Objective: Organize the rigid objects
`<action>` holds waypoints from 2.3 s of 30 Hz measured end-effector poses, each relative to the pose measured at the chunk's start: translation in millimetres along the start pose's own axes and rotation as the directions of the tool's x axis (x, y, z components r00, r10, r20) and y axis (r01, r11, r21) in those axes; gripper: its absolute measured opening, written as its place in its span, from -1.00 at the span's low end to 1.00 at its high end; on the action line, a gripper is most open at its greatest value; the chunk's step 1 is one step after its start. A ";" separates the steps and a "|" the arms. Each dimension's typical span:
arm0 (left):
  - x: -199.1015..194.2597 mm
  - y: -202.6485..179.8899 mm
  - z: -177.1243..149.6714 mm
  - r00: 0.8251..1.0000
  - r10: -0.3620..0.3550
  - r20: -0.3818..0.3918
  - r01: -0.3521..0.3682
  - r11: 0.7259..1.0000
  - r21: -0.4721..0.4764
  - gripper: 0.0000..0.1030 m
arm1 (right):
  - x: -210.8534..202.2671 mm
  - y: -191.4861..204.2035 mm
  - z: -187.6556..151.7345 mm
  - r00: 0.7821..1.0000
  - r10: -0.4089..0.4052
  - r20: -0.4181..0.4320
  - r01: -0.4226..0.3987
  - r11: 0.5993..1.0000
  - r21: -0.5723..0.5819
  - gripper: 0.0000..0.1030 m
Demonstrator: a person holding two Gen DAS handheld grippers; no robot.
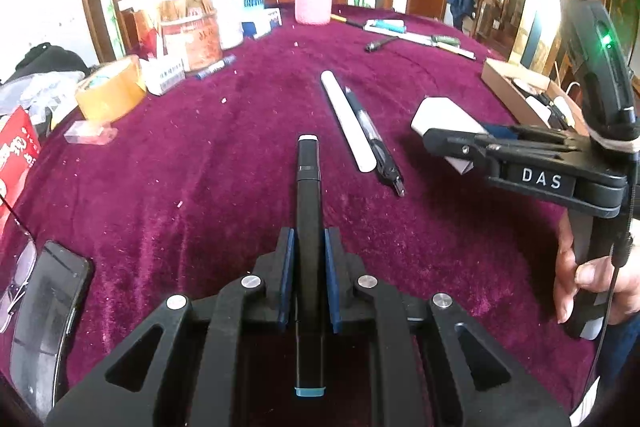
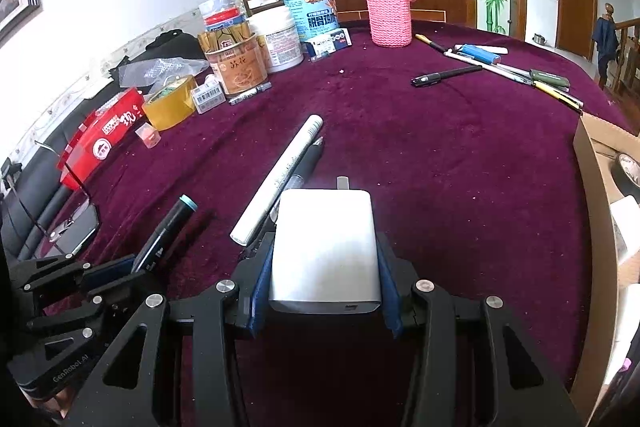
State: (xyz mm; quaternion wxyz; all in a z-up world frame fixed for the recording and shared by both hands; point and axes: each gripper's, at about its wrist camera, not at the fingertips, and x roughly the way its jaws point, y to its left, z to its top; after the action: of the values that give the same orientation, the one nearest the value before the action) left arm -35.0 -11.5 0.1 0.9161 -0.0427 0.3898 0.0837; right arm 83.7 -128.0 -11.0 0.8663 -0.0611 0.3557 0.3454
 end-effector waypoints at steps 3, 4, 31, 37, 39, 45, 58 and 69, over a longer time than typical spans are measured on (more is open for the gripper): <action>-1.5 1.2 -0.1 1.000 0.007 0.012 -0.007 1.000 -0.005 -0.76 | -0.7 0.4 -0.2 1.000 0.013 0.003 -0.013 1.000 0.003 -0.21; -1.9 1.8 0.1 1.000 0.006 0.015 -0.006 1.000 -0.007 -0.76 | -0.6 0.4 -0.1 1.000 0.016 0.002 -0.016 1.000 0.004 -0.21; -11.8 -8.2 -3.1 0.992 0.094 0.080 -0.096 0.995 0.023 -0.76 | -11.4 31.2 -1.8 0.996 0.046 0.077 -0.037 0.993 -0.114 -0.20; -14.3 -10.7 -3.9 0.990 0.103 0.094 -0.107 0.994 0.033 -0.76 | -31.3 35.6 -8.1 0.993 0.075 0.096 -0.068 0.995 -0.079 -0.20; -15.2 -11.6 -4.0 0.989 0.111 0.101 -0.115 0.993 0.037 -0.76 | -36.0 37.0 -13.5 0.993 0.070 0.098 -0.064 0.996 -0.069 -0.20; -17.4 -12.1 -4.4 0.986 0.118 0.116 -0.123 0.992 0.039 -0.76 | -49.5 36.0 -27.7 0.991 0.079 0.108 -0.077 0.997 -0.027 -0.20; -20.5 -12.7 -4.8 0.985 0.119 0.129 -0.125 0.992 0.037 -0.76 | -65.4 29.9 -42.7 0.991 0.038 0.126 -0.041 0.999 0.023 -0.20; -22.2 -13.5 -4.7 0.983 0.128 0.131 -0.134 0.990 0.036 -0.76 | -69.9 22.8 -47.4 0.991 0.033 0.128 -0.040 0.998 0.051 -0.20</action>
State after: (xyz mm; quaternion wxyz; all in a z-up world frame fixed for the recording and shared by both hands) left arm -51.0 -28.1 13.1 0.9325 0.0090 0.3338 0.1375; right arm 6.3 -166.2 3.2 0.8821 -0.0092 0.3101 0.3546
